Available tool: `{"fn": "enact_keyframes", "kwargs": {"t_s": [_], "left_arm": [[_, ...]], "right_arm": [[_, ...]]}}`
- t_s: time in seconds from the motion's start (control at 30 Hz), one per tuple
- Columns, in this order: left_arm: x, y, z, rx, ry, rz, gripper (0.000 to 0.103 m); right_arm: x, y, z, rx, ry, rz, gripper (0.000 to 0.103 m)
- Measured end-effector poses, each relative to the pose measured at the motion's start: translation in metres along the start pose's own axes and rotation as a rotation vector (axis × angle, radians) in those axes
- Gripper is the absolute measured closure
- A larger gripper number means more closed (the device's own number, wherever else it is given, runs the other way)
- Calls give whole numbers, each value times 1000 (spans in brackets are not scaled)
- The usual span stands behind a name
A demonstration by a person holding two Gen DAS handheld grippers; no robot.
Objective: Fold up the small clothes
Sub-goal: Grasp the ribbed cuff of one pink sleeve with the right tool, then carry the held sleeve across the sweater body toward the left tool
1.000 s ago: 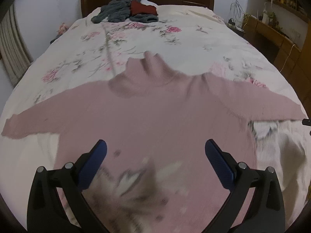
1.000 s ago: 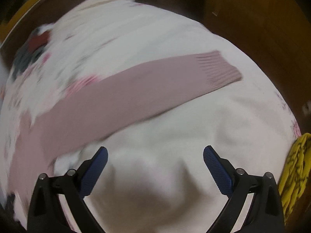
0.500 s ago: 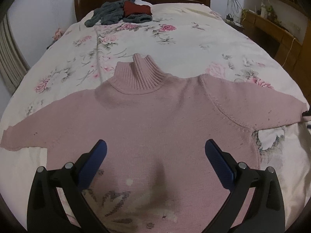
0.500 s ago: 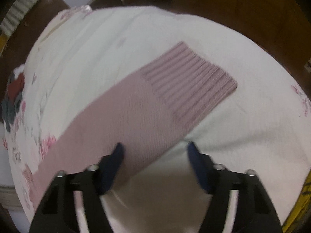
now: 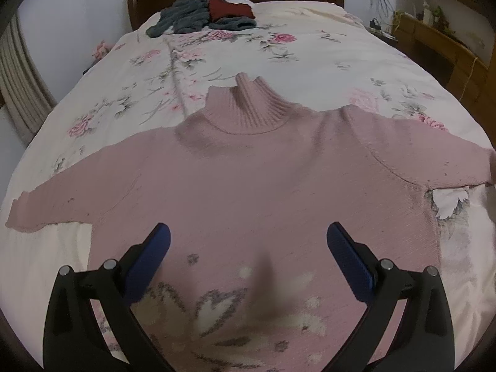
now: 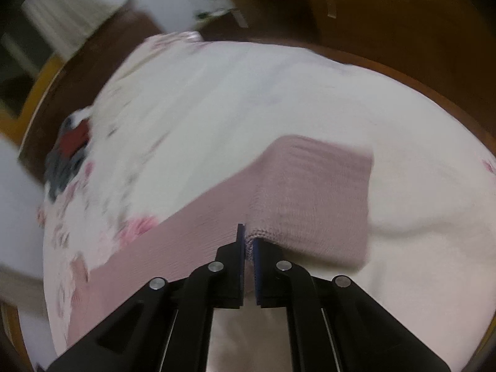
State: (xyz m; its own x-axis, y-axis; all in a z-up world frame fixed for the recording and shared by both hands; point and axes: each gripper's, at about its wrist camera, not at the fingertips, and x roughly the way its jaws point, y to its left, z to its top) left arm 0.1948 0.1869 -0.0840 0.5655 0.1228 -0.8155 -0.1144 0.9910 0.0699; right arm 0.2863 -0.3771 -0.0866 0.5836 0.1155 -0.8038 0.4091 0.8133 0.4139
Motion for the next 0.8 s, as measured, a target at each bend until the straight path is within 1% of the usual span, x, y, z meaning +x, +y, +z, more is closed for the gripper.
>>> {"fn": "enact_keyframes", "kwargs": {"t_s": [0.17,0.23,0.43,0.6,0.67,0.8], "left_arm": [[-1,17,-11,-30,19,11,3],[-1,24,-15,-39,24,18,3],[-2,46,-25,-75,41,36,3],[0,57,-29,-94,50,41,3],[0,59,-28,-99,51,40,3],[1,60,-27,-100,46,34,3]], "right_arm": [[-5,58,-26,-117,24,96,99],[0,87,-38,-160,45,135,99],[18,154,-82,-260,125,243,99],[30,190,-118,-307,178,292,99],[34,198,-130,-325,192,295,99],[44,217,-154,-365,230,347,99]]}}
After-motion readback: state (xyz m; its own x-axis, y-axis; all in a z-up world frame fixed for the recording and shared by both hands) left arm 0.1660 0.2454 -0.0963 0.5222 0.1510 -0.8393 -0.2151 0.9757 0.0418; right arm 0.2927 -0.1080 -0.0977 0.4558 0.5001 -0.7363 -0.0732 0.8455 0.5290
